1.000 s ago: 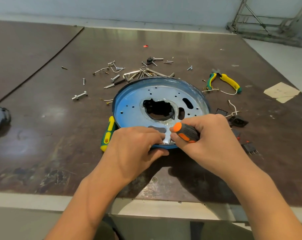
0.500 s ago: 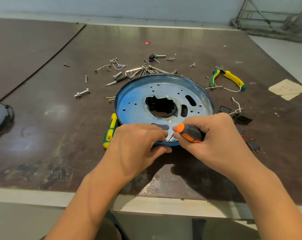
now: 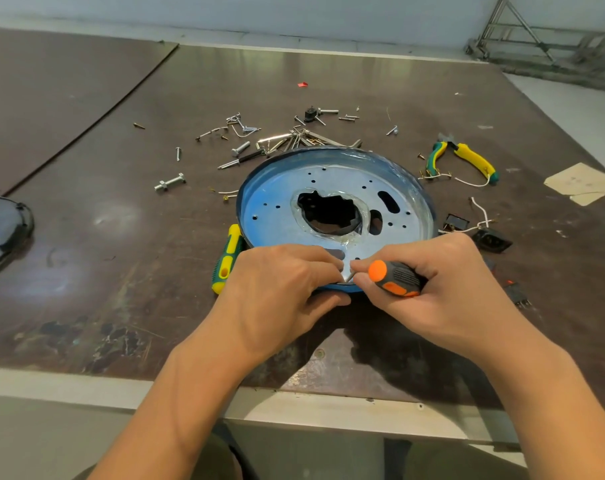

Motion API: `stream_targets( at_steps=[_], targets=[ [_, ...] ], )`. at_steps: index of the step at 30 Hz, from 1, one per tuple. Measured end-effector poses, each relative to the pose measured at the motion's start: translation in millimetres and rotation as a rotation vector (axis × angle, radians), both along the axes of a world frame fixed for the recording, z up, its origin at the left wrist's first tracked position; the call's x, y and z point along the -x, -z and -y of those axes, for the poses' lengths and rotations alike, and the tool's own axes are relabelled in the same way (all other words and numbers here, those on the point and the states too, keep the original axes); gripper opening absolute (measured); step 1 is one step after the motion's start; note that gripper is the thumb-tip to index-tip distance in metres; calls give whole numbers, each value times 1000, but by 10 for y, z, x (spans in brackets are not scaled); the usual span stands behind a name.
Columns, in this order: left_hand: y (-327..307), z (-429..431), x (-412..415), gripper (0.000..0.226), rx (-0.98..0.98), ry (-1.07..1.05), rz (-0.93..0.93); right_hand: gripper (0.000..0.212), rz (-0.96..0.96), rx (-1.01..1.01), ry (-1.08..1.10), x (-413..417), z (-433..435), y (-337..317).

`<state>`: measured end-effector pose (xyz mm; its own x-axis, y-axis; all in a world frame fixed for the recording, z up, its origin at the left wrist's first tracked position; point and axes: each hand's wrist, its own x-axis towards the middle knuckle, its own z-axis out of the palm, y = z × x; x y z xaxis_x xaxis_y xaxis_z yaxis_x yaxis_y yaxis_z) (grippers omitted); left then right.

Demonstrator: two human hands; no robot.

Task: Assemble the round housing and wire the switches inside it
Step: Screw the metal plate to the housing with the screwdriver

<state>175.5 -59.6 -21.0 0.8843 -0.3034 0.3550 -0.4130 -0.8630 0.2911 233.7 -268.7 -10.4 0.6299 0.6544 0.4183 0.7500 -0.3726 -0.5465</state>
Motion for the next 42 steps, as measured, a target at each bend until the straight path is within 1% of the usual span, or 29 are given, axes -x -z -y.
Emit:
stream_targets(
  at_steps=[4, 5, 6, 11, 20, 25, 29, 34, 37, 39, 41, 42],
  targets=[
    [21, -5, 3, 20, -14, -6, 25, 27, -41, -8, -31, 10, 7, -22],
    [22, -4, 3, 20, -13, -5, 30, 33, -34, -4, -29, 12, 7, -22],
    [20, -2, 3, 20, -9, -2, 29, 35, -20, 1, -31, 15, 11, -14],
    [9, -15, -5, 22, 4, 10, 18, 26, -3, -8, -21, 11, 13, 52],
    [15, -15, -9, 21, -9, -3, 24, 12, 31, 64, -28, 4, 25, 18],
    [4, 0, -6, 24, -23, -14, 12, 12, 29, 61, -36, 23, 14, 20],
    [3, -6, -18, 25, -19, -21, -8, 25, 30, 54, -17, 39, -4, 19],
    [40, -1, -20, 21, 2, -24, 54, 16, 60, 91, -13, 46, 8, 11],
    [49, -5, -23, 19, 3, -7, 75, 4, 40, 77, -15, 74, 21, 25],
    [54, -17, -26, 18, -10, -1, 71, 15, 49, 75, 21, 82, 19, 34],
    [58, -23, -29, 18, -12, 1, 72, 4, 58, 68, 28, 56, 50, 53],
    [61, -23, -29, 18, -12, 4, 72, 9, 70, 72, 35, 52, 48, 47]
  ],
)
